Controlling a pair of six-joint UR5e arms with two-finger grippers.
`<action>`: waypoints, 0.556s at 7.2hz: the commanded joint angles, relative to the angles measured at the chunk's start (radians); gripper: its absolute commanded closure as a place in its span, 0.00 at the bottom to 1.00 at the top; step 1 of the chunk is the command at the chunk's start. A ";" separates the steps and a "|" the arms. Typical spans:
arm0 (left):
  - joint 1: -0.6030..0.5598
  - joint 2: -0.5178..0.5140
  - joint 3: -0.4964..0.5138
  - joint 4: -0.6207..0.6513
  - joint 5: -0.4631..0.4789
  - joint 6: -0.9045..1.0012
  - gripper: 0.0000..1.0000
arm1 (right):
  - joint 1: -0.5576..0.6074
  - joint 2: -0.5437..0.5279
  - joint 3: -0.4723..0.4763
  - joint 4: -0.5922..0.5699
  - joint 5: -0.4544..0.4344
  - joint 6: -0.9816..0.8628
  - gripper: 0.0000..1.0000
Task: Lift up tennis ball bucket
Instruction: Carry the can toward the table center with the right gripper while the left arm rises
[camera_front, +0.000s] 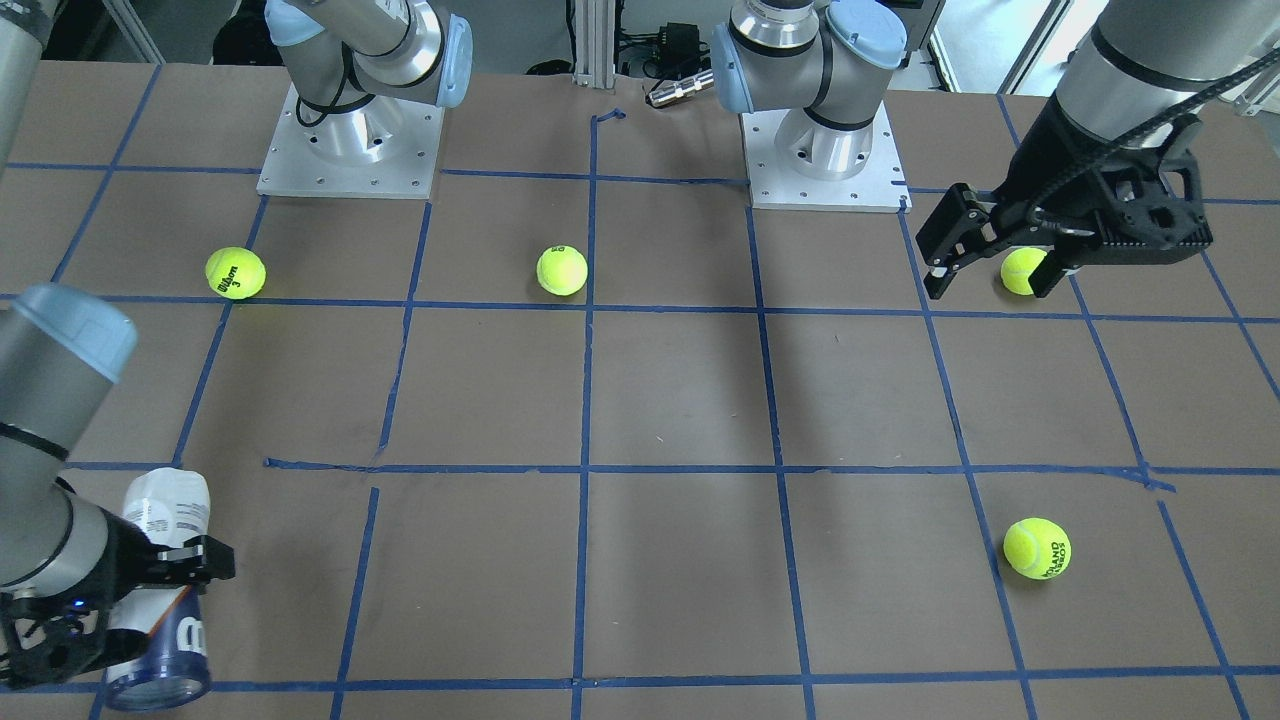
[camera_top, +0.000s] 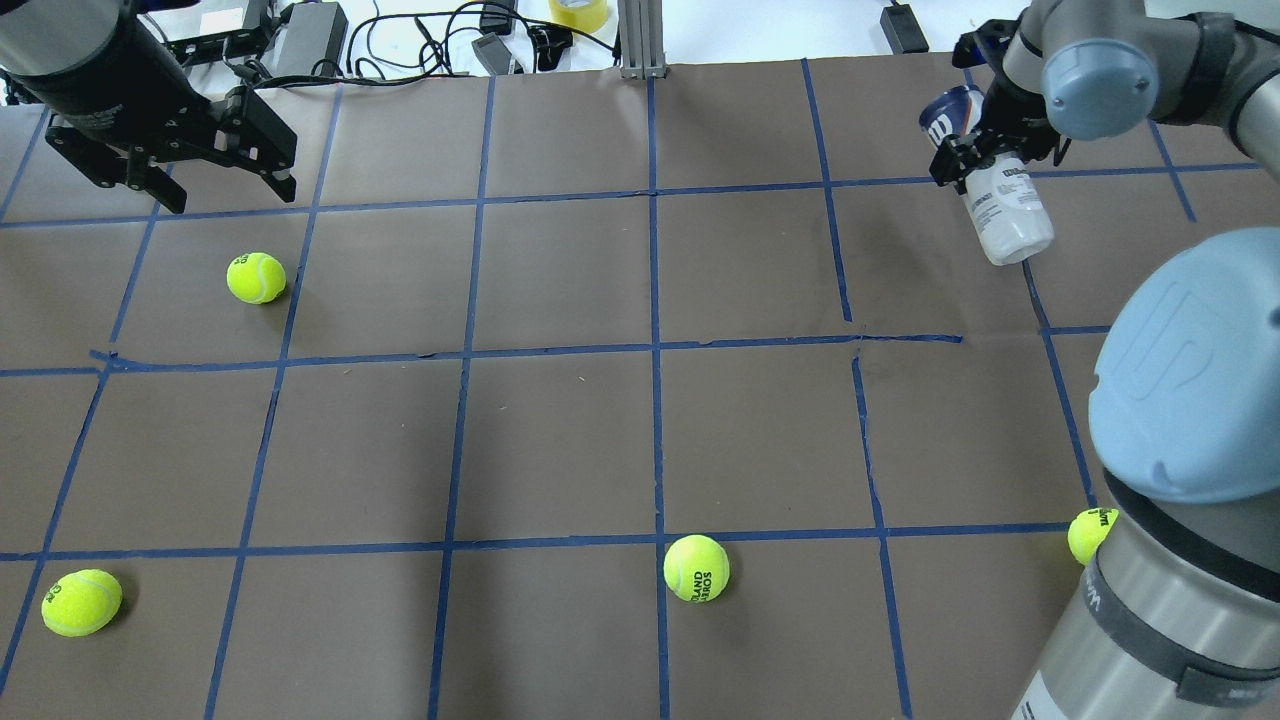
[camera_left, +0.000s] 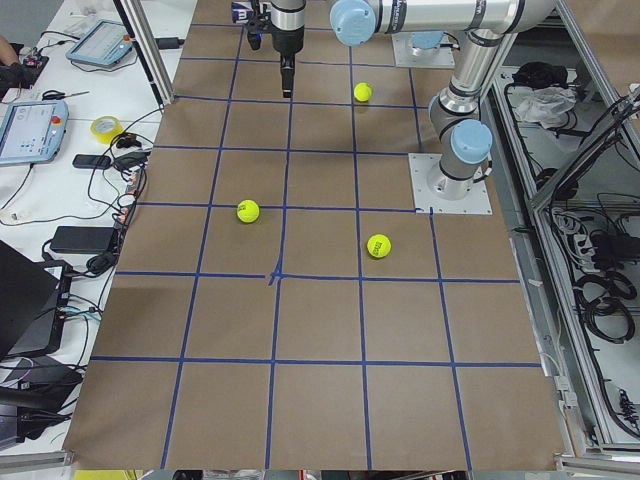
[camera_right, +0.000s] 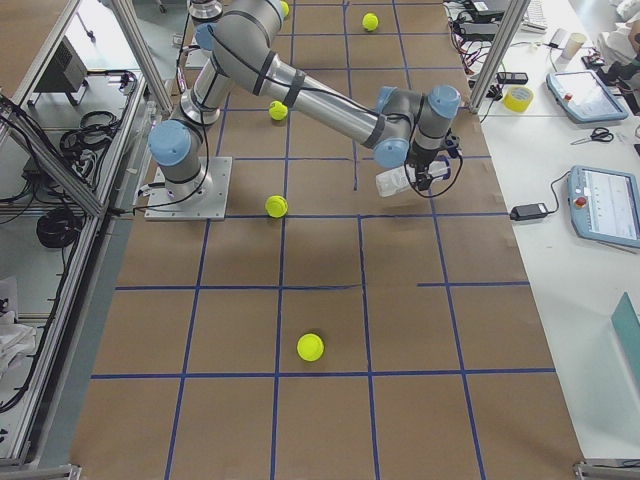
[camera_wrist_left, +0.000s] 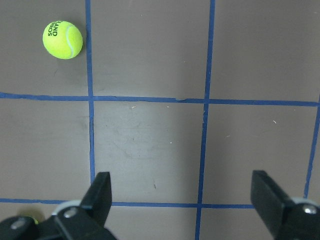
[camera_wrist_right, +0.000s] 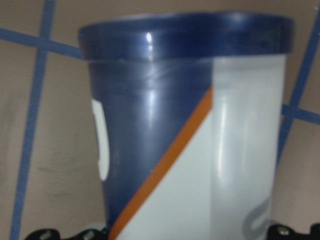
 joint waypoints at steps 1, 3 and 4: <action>0.112 0.013 0.003 -0.006 -0.002 0.090 0.00 | 0.134 -0.011 0.000 -0.004 0.036 -0.150 0.42; 0.145 0.018 -0.011 -0.010 -0.009 0.112 0.00 | 0.289 -0.013 -0.017 -0.023 0.035 -0.209 0.41; 0.145 0.018 -0.012 -0.012 -0.013 0.112 0.00 | 0.366 -0.010 -0.017 -0.134 0.024 -0.273 0.40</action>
